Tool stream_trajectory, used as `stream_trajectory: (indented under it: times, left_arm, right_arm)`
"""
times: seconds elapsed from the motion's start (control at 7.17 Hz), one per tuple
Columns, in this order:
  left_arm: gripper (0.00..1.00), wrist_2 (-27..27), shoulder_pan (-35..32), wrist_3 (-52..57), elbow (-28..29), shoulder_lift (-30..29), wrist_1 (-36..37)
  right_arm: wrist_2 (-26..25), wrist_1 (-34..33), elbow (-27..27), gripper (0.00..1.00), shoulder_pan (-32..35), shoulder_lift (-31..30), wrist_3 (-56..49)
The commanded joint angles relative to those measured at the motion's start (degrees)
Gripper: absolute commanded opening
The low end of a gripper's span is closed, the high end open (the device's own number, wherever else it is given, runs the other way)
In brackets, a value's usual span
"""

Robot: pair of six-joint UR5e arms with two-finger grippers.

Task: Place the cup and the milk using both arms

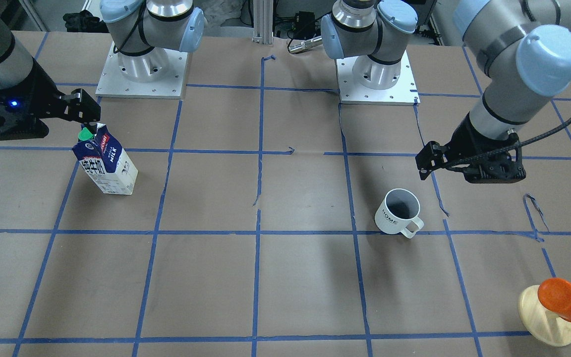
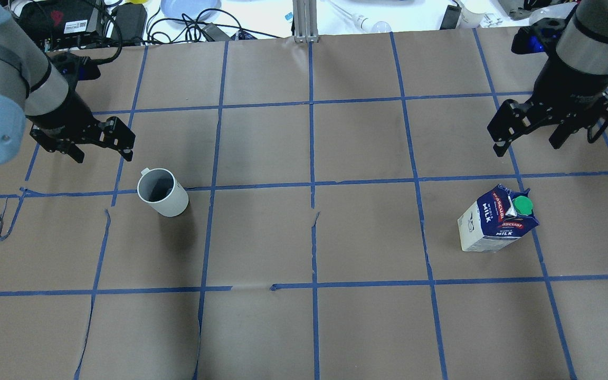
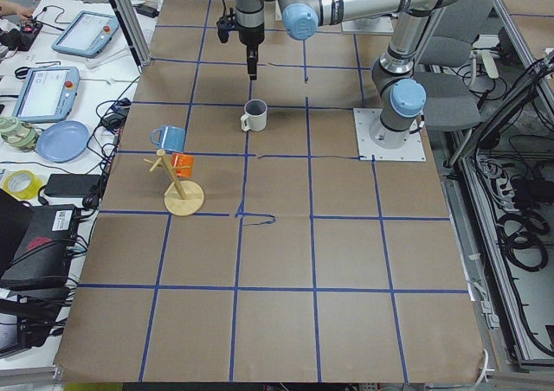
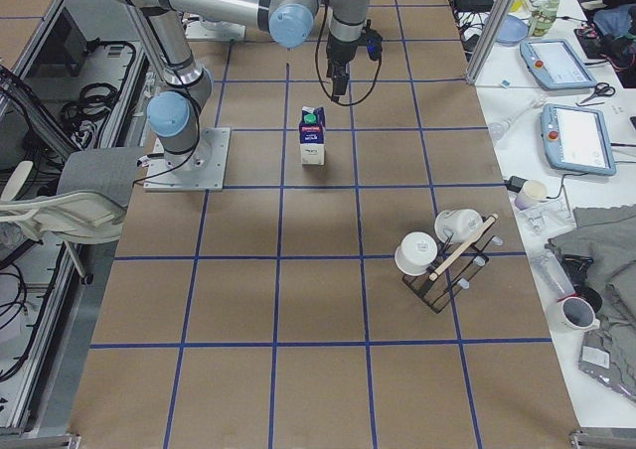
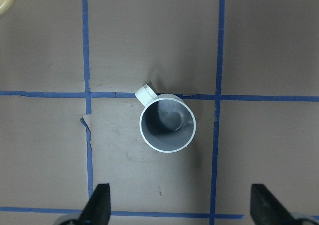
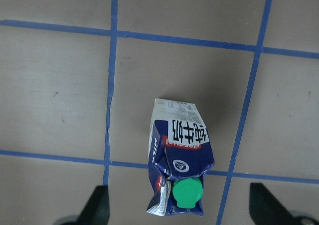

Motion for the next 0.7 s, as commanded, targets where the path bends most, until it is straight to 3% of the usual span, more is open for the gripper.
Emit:
stream_trajectory:
  times: [0.0,0.28,0.56]
  left_arm:
    - [1.0,-0.54,1.2,1.57,-7.94,-2.68,11.22]
    - [0.97,-3.1,1.2,1.57,-7.96,-5.14,11.33]
    - [0.75,-3.19,1.2,1.66,-7.79,-6.81,11.6]
  right_arm:
    - [-0.04,-0.64,5.6,1.0,-3.73,0.22,-0.71]
    - [-0.04,-2.29,9.91,1.0,-4.1,0.4,1.91]
    - [0.05,-4.22,12.29,0.99,-4.1,0.74,3.42]
